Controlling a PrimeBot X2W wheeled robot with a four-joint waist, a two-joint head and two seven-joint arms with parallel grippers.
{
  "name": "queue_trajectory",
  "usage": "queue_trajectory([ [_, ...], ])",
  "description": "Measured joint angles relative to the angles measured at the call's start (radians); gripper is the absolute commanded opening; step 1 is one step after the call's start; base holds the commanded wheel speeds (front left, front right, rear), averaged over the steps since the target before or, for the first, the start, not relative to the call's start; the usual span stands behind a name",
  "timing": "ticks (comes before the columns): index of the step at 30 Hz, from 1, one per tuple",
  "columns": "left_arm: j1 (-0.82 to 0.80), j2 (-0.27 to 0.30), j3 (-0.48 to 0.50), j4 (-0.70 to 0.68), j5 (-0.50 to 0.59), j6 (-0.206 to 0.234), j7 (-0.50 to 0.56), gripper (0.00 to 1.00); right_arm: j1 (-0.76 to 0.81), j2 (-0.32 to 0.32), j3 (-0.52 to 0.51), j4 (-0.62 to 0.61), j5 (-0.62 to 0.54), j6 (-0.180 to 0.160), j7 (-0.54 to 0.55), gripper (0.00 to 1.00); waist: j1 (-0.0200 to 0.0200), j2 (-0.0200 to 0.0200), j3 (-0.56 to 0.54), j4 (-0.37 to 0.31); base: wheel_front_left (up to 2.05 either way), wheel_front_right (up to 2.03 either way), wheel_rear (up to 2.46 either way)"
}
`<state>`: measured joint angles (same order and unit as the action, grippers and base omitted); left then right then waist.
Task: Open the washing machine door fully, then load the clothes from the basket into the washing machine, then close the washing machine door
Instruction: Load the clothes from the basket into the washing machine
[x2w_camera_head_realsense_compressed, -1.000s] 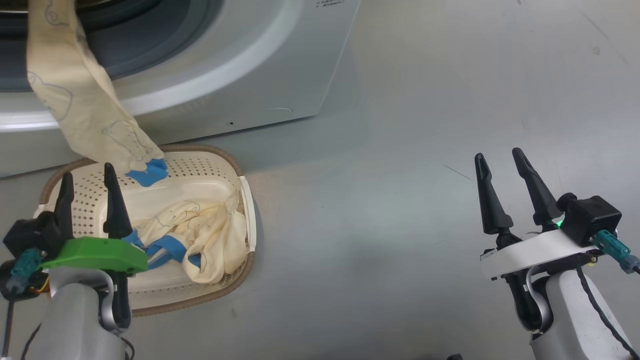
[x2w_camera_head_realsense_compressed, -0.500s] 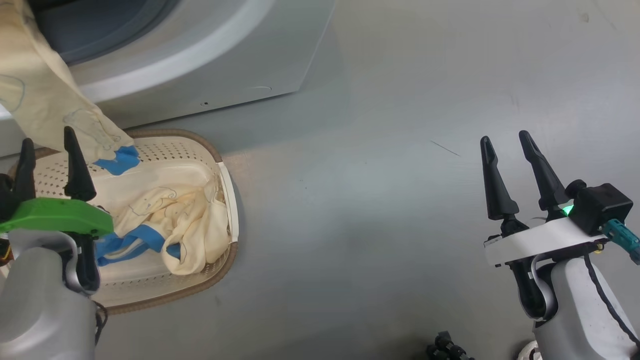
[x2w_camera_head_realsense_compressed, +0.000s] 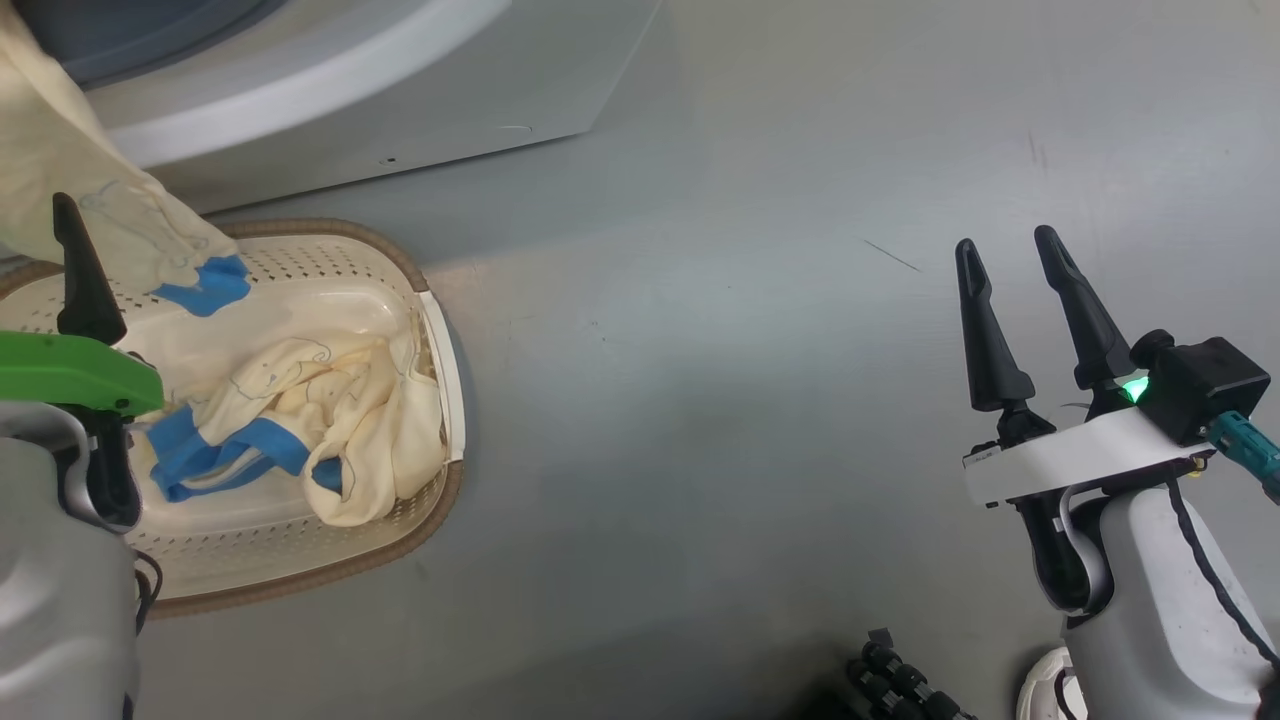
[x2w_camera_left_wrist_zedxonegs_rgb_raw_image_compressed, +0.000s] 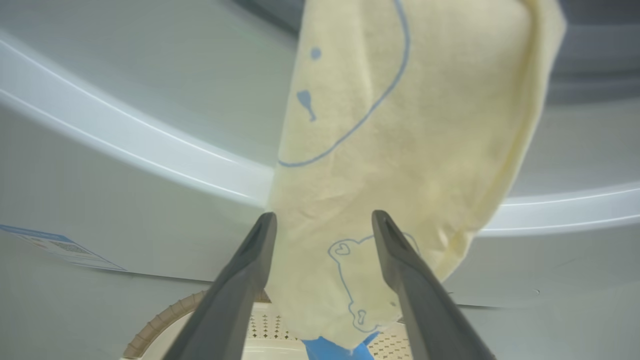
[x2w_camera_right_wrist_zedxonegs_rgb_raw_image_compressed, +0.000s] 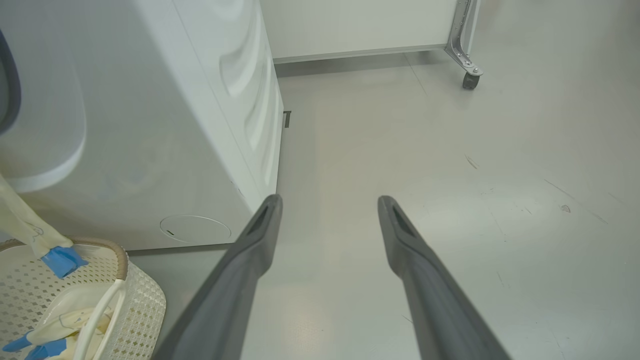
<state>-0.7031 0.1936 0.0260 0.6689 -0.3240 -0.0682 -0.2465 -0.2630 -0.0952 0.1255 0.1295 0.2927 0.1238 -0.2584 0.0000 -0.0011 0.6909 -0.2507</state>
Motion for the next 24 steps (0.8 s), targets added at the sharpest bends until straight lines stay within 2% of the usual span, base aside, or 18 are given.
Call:
queue_trajectory([
  [17,-0.099,0.006,-0.024,0.095,-0.008,-0.035,-0.002,1.00,-0.020,-0.002,0.004,-0.002,0.000,0.000,0.000,1.00,0.0000,0.0000,0.035,0.002,0.00,0.00,0.00],
  [18,-0.103,0.005,-0.025,0.099,-0.008,-0.035,-0.002,0.91,-0.022,-0.002,0.004,-0.002,0.000,0.000,0.000,1.00,0.0000,0.0000,0.036,0.002,0.00,0.00,0.00],
  [19,-0.106,0.005,-0.027,0.103,-0.008,-0.035,-0.002,0.73,-0.024,-0.002,0.004,-0.002,0.000,0.000,0.000,1.00,0.0000,0.0000,0.038,0.002,0.00,0.00,0.00],
  [20,-0.108,0.005,-0.028,0.109,-0.008,-0.036,-0.002,0.48,-0.026,-0.002,0.004,-0.002,0.000,0.000,0.000,1.00,0.0000,0.0000,0.039,0.002,0.00,0.00,0.00],
  [21,-0.109,0.005,-0.029,0.114,-0.008,-0.037,-0.004,0.36,-0.027,-0.002,0.004,-0.002,0.000,0.000,0.000,1.00,0.0000,0.0000,0.039,0.002,0.00,0.00,0.00],
  [22,-0.113,0.005,-0.029,0.120,-0.008,-0.042,-0.005,0.00,-0.028,-0.002,0.003,-0.001,0.000,0.000,0.000,1.00,0.0000,0.0000,0.041,0.003,0.00,0.00,0.00],
  [24,-0.115,0.005,-0.030,0.124,-0.008,-0.044,-0.005,0.00,-0.028,-0.002,0.003,0.000,0.000,0.000,0.000,1.00,0.0000,0.0000,0.040,0.004,0.00,0.00,0.00],
])
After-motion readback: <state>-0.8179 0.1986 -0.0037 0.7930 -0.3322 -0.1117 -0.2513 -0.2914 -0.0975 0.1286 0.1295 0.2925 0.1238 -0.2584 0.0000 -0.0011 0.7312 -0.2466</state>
